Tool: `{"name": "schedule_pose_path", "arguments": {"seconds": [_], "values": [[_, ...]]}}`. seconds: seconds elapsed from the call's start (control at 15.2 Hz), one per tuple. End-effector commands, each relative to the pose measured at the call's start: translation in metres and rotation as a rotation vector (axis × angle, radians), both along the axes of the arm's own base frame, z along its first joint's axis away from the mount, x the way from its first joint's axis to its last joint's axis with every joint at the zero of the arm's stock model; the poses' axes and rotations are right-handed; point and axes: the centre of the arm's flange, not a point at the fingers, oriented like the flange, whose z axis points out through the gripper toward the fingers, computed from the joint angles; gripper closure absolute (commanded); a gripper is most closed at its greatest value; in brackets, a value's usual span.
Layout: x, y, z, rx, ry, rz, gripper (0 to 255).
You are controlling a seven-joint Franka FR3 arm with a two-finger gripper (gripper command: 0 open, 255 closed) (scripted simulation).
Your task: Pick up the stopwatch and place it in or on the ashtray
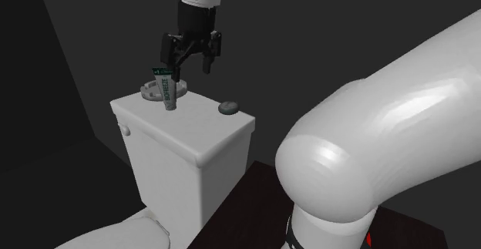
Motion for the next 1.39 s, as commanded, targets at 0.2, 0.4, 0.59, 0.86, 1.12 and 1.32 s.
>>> {"name": "schedule_pose_path", "arguments": {"seconds": [0.2,0.4,0.59,0.86,1.12,1.32], "values": [[-0.006,-0.044,-0.044,-0.016,-0.032,-0.118,0],[-0.011,-0.071,-0.070,-0.025,-0.050,-0.188,0],[-0.017,-0.097,-0.096,-0.034,-0.067,-0.258,0],[-0.028,-0.132,-0.129,-0.046,-0.091,-0.351,0],[-0.025,-0.139,-0.149,-0.048,-0.094,-0.364,0],[-0.020,-0.141,-0.164,-0.048,-0.094,-0.364,0]]}}
